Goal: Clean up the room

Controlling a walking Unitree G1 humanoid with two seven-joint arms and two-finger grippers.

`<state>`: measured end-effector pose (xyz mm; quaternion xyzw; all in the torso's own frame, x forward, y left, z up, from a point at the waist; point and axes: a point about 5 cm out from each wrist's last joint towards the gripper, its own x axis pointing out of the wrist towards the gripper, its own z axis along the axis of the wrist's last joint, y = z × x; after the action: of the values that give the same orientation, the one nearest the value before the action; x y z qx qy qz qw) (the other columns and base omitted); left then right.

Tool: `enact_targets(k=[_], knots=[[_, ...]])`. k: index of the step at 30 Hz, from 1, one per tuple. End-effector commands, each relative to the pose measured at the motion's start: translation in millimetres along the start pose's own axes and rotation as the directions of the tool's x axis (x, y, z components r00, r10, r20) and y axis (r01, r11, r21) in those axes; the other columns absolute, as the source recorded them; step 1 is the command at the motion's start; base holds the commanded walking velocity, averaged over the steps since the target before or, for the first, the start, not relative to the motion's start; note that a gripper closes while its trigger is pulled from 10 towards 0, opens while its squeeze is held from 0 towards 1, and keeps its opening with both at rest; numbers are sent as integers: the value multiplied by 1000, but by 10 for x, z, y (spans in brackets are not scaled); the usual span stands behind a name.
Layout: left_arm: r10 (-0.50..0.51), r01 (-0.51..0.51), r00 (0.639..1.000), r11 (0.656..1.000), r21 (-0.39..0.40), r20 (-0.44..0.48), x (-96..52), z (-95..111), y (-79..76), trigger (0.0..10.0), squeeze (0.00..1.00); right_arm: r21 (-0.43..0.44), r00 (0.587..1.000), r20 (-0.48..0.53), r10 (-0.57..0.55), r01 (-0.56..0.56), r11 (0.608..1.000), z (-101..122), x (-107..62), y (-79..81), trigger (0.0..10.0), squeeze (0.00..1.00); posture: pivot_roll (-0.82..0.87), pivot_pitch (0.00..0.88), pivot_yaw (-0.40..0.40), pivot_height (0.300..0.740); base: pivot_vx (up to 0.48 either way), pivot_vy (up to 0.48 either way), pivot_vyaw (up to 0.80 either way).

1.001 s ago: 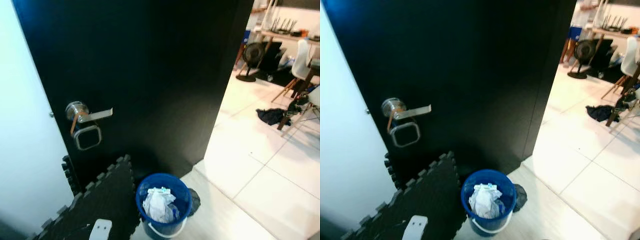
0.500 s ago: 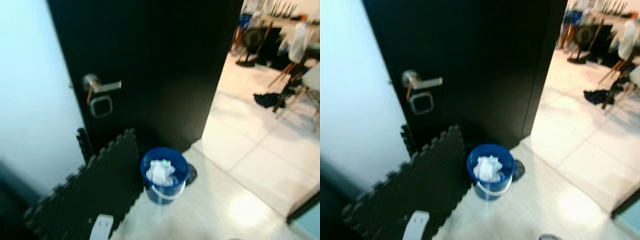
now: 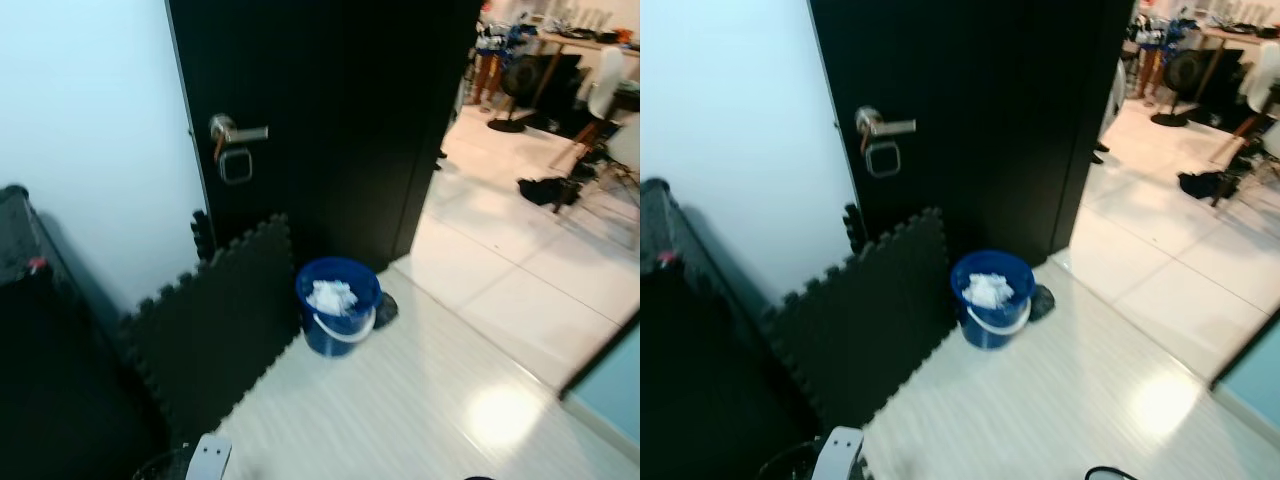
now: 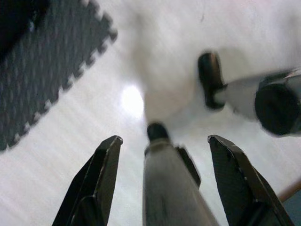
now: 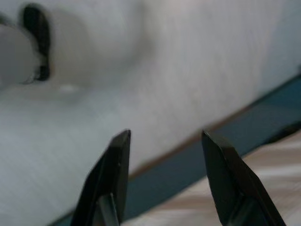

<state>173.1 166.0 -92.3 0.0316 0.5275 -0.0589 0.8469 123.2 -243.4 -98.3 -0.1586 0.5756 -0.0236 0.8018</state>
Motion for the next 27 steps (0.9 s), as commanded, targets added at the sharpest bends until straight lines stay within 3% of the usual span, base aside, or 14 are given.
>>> enact_targets(k=[1,16,27], knots=[[12,-12,1000,1000,1,1,-2,21,26,10000,0,-3,1000,4,3,-3,1000,32,2,-2,10000,0,-78,0,-21,740,0,0,0],[19,-19,1000,999,39,1,-1,30,30,10000,0,-23,1000,-3,10,-10,1000,112,7,8,10000,0,-83,0,-21,740,0,0,-791],[81,-80,997,987,142,3,-9,30,96,10000,0,-96,1000,-30,-8,5,995,43,3,-31,10000,0,-82,0,-21,740,0,0,-781]])
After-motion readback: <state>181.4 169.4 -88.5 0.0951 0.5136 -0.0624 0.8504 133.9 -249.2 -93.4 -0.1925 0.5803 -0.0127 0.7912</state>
